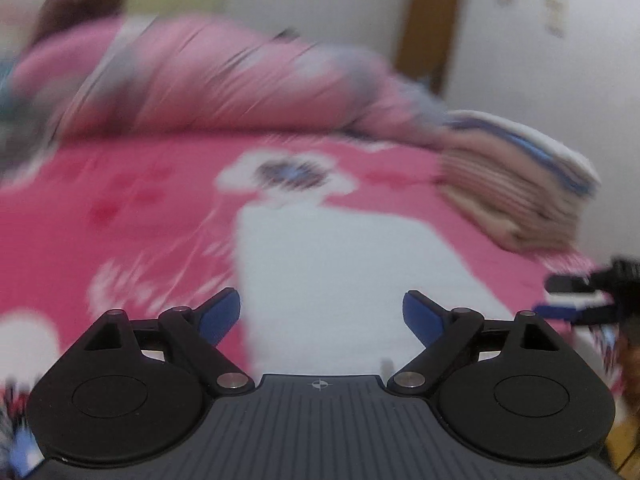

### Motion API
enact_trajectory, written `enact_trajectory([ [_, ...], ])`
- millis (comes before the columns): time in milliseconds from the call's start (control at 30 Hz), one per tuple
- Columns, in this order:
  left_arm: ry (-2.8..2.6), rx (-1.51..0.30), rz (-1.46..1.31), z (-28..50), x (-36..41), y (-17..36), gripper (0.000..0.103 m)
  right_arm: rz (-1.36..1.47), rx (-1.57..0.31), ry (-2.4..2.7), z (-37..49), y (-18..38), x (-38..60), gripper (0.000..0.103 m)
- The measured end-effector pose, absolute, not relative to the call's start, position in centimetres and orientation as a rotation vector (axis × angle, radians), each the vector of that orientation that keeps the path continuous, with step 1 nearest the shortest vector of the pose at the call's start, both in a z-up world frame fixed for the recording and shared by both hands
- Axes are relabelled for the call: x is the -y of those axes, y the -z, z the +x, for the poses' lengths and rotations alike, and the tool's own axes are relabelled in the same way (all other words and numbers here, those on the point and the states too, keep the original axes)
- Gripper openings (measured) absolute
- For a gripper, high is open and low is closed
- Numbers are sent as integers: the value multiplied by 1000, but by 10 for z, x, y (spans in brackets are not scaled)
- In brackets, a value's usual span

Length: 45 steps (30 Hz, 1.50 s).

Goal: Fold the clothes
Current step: 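Grasp the white cloth edge with the left gripper while the right gripper grasps it too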

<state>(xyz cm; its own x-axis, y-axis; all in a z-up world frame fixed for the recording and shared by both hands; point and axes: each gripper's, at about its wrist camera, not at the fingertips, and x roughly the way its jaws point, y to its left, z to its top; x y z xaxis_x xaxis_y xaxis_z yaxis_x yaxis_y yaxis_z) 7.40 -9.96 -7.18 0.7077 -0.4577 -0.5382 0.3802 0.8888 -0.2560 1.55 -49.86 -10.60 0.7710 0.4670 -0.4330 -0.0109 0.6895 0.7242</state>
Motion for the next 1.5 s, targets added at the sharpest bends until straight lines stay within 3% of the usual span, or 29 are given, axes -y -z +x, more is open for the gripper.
enact_trajectory([
  [333, 548, -936, -475, 155, 79, 113, 70, 827, -816, -300, 85, 128, 486, 77],
  [667, 662, -945, -503, 193, 89, 129, 68, 877, -872, -419, 139, 138, 489, 75],
  [967, 706, -920, -518, 218, 95, 136, 58, 847, -891, -555, 200, 155, 480, 45],
  [1033, 701, -898, -499, 217, 98, 136, 51, 826, -892, -567, 203, 156, 478, 35],
  [1100, 693, -870, -472, 214, 100, 133, 39, 730, -862, -545, 196, 144, 468, 29],
  [1200, 679, -817, -408, 205, 105, 124, 25, 556, -800, -498, 183, 123, 450, 25],
  [1500, 677, -619, -248, 154, 117, 71, 20, 214, -635, -363, 133, 57, 402, 21],
])
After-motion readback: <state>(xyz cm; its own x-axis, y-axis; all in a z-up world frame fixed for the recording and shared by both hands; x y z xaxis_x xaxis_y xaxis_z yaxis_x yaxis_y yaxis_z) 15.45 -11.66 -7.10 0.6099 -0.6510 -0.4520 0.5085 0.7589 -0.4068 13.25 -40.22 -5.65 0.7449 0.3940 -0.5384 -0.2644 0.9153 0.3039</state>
